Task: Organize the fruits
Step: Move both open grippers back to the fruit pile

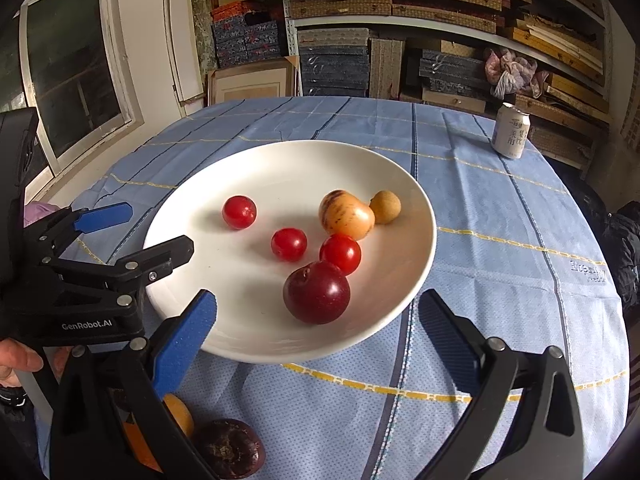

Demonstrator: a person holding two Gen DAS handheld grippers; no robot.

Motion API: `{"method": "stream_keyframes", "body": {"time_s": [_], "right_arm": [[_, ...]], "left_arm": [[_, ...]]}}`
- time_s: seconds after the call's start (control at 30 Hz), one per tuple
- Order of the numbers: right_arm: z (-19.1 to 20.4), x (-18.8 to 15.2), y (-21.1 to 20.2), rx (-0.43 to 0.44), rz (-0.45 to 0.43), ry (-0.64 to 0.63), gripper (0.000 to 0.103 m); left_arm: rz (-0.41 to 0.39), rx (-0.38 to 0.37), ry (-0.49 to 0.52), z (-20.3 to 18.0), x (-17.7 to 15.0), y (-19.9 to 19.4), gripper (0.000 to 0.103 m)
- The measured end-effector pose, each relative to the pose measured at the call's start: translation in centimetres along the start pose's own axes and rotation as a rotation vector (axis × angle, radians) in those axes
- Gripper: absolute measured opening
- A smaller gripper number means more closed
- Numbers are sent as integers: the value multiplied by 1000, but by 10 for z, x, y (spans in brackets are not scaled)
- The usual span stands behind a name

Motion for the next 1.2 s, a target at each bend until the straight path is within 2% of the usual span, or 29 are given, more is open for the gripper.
{"method": "stream_keyframes", "body": {"time_s": [0.17, 0.4, 0.63, 0.93, 1.1, 1.2], "right_arm": [[-5, 1, -8, -25, -13, -3, 99], [-22, -2, -21, -40, -33, 46, 99], [-8, -6, -15, -47, -18, -4, 99], [-11, -6, -16, -48, -18, 14, 99], [-5, -10, -28, -22, -17, 8, 99], [0, -26, -44, 0, -2, -26, 99]], "left_arm": [[-3, 10, 1, 2, -1, -7, 100], [-37, 2, -55, 11, 2, -24, 100], [-25, 6, -1, -3, 0, -22, 100], [-10, 18, -10, 2, -3, -20, 100], [-10, 4, -13, -1, -10, -36, 100], [-6, 6, 23, -2, -29, -55, 100]]}}
Point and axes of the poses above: each gripper's, at about its wrist camera, not at the fingertips, and y roughly the way its jaws point, z to its left, x to its top, the point moved 7 cm from there along y, roughly the way its jaws point, and after that the axes turned 5 degrees about -x, right-handed, at the moved point
